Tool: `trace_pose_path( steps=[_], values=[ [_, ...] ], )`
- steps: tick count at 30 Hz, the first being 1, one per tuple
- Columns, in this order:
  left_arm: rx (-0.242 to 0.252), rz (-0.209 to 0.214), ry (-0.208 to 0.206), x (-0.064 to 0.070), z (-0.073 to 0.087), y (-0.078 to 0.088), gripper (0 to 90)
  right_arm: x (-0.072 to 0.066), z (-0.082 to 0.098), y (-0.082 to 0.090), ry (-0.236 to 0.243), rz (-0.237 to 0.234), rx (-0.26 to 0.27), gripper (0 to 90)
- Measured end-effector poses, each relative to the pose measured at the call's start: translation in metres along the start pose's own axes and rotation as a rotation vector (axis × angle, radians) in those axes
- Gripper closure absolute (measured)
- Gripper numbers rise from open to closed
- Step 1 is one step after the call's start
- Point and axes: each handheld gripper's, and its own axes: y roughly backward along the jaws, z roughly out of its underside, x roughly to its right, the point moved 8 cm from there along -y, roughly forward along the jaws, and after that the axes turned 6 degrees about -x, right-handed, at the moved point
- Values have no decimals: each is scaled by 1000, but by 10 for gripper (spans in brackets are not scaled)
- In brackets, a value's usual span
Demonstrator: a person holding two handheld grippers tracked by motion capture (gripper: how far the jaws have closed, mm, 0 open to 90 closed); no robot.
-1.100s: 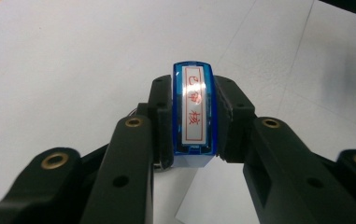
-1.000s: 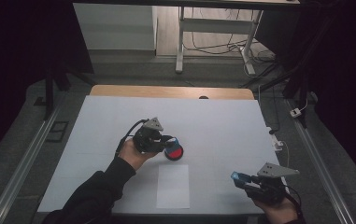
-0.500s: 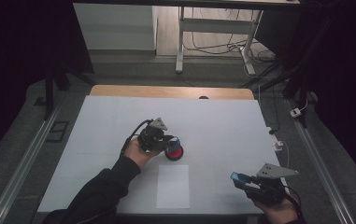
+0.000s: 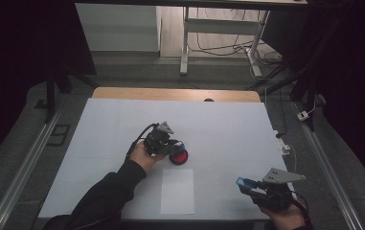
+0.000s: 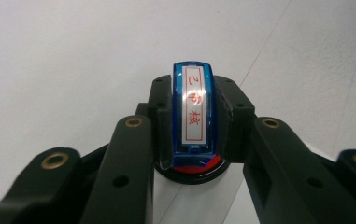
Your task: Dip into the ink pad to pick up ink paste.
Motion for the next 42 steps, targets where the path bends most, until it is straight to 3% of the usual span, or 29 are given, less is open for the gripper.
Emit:
trace_pose_path(
  steps=[14, 33, 37, 42],
  values=[
    [-17, -14, -8, 2, 0, -2, 709, 0, 1, 0, 3, 4, -9, 683],
    [-55, -137, -71, 14, -1, -4, 709, -1, 1, -1, 6, 0, -15, 683],
    [-46, -108, -50, 12, 0, -4, 709, -1, 1, -1, 7, 0, -16, 684],
    [-19, -22, 18, 2, 2, -3, 709, -2, 2, -1, 8, -1, -16, 684]
  ],
)
